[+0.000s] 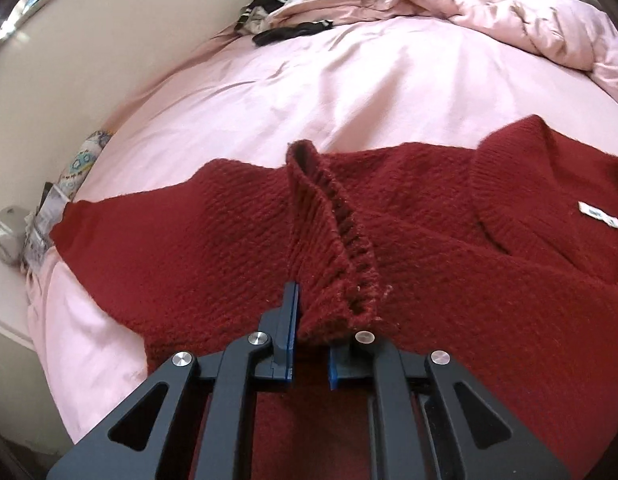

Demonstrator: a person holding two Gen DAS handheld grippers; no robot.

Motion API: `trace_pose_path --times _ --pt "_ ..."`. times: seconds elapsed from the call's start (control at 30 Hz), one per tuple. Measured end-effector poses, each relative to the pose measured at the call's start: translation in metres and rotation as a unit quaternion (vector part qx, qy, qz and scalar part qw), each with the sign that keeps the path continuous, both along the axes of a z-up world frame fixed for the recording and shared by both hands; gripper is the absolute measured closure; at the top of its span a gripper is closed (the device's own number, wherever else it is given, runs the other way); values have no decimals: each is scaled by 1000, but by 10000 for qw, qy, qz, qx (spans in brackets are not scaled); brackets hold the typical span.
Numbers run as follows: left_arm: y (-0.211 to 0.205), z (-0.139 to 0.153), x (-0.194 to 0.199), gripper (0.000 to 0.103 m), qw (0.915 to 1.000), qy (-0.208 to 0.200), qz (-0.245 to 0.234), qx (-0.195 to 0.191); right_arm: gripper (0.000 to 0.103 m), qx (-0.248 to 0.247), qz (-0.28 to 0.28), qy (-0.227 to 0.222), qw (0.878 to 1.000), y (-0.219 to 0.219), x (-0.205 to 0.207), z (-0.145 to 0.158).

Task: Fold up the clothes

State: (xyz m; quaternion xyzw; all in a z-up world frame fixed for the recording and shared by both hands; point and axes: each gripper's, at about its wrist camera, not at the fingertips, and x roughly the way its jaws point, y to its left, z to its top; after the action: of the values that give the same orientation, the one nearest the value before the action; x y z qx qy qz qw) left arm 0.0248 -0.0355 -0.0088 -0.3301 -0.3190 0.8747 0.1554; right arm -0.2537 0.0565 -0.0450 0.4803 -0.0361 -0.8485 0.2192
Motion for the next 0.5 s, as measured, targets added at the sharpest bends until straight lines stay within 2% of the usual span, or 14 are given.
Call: trace_pose_path --times 0.13,0.27,0.4,0.5 --pt "0 0 -1 1 10000 -8 -10 -44 92 194 -45 314 9993 18 7 21" --pt "2 0 -1 1 9999 -40 -9 -113 92 664 -235 587 9958 60 11 40" --pt "7 1 -2 1 9996 -88 -18 -256 92 1095 -883 665 9878 141 13 47" --pt "10 1 -2 1 9993 -136 -14 -360 92 1500 -1483 634 9754 219 22 46"
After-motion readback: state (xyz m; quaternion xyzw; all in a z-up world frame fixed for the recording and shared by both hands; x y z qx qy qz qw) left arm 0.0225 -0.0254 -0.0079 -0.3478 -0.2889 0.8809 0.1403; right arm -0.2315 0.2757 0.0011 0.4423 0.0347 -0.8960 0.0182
